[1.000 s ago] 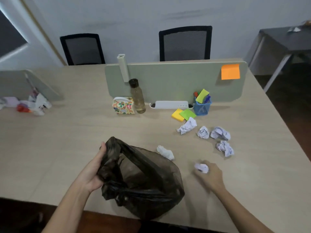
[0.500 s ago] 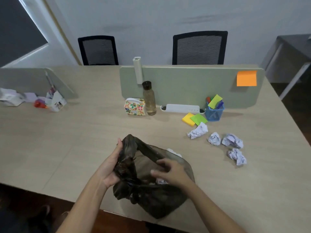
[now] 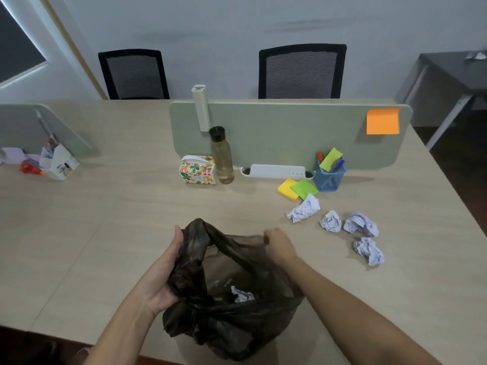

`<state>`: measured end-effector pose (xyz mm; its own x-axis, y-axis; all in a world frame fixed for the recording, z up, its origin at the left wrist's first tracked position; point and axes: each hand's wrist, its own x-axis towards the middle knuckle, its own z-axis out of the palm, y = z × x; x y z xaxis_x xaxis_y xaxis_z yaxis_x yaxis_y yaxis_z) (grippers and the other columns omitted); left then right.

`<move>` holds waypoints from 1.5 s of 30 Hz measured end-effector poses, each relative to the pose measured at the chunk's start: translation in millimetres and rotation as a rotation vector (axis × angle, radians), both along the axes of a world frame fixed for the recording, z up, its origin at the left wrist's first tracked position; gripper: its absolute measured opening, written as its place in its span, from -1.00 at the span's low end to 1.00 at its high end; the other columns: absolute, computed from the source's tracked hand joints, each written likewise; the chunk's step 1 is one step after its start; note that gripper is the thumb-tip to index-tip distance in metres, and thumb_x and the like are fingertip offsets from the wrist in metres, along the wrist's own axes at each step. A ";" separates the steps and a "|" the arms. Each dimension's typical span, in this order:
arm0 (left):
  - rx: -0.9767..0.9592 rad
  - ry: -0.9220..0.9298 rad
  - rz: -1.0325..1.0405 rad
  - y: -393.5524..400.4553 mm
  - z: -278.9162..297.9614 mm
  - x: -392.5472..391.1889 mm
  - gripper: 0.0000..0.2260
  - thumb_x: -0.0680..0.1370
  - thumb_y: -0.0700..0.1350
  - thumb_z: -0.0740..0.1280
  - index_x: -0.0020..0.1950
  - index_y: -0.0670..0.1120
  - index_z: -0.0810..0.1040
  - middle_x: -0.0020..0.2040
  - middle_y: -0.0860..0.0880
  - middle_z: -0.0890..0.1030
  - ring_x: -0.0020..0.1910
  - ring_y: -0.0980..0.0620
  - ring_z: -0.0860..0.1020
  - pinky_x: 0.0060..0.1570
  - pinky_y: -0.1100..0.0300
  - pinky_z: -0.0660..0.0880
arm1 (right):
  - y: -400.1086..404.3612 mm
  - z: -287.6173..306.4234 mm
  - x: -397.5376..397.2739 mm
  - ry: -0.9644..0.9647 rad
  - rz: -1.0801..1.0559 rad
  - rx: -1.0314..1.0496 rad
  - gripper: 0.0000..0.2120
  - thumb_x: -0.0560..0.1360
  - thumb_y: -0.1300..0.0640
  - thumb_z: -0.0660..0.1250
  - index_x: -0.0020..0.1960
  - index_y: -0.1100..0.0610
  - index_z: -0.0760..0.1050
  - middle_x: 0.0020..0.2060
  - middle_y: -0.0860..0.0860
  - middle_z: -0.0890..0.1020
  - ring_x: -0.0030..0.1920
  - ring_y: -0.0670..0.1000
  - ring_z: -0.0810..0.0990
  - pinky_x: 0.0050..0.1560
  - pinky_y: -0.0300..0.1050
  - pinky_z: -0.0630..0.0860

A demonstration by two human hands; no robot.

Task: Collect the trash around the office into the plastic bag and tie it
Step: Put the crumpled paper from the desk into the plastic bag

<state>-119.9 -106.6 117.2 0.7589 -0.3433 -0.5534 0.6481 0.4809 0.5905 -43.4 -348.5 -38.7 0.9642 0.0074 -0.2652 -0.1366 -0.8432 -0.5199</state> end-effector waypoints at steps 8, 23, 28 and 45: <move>0.032 -0.017 -0.102 -23.1 0.5 24.2 -0.34 0.22 0.25 0.62 0.13 -0.18 0.74 0.26 -0.27 0.67 0.11 -0.20 0.72 0.11 -0.15 0.66 | -72.3 25.9 69.1 0.107 -0.124 -0.196 -0.25 0.44 0.31 0.33 0.51 0.02 0.05 0.46 0.32 0.02 0.34 0.32 0.38 0.22 0.05 0.43; 0.125 0.060 0.011 0.9 -7.9 15.2 -0.39 0.45 0.29 0.24 0.03 -0.20 0.78 0.06 -0.26 0.76 -0.06 -0.18 0.76 -0.16 -0.02 0.75 | -128.3 24.0 52.4 0.290 -0.124 0.340 -0.42 0.20 -0.09 0.60 0.14 0.13 0.58 0.08 0.05 0.59 0.09 0.03 0.56 0.01 -0.12 0.48; 0.069 -0.023 -0.001 23.4 7.1 3.7 -0.37 0.11 0.24 0.67 -0.01 -0.17 0.79 0.03 -0.25 0.77 -0.11 -0.16 0.77 -0.25 -0.01 0.75 | -161.1 78.9 13.5 0.238 -0.447 0.950 -0.49 0.29 -0.11 0.48 0.02 0.29 0.54 -0.20 0.22 0.61 -0.39 0.07 0.59 -0.35 -0.11 0.52; 0.089 -0.068 -0.090 -45.9 49.2 14.4 -0.39 0.50 0.29 0.18 -0.05 -0.19 0.79 0.01 -0.23 0.77 -0.05 -0.13 0.76 -0.09 0.02 0.74 | 50.6 103.9 -45.1 0.700 -0.532 1.358 -0.71 0.49 -0.04 0.32 -0.06 0.21 0.49 -0.41 0.08 0.66 -0.46 -0.02 0.61 -0.39 -0.16 0.55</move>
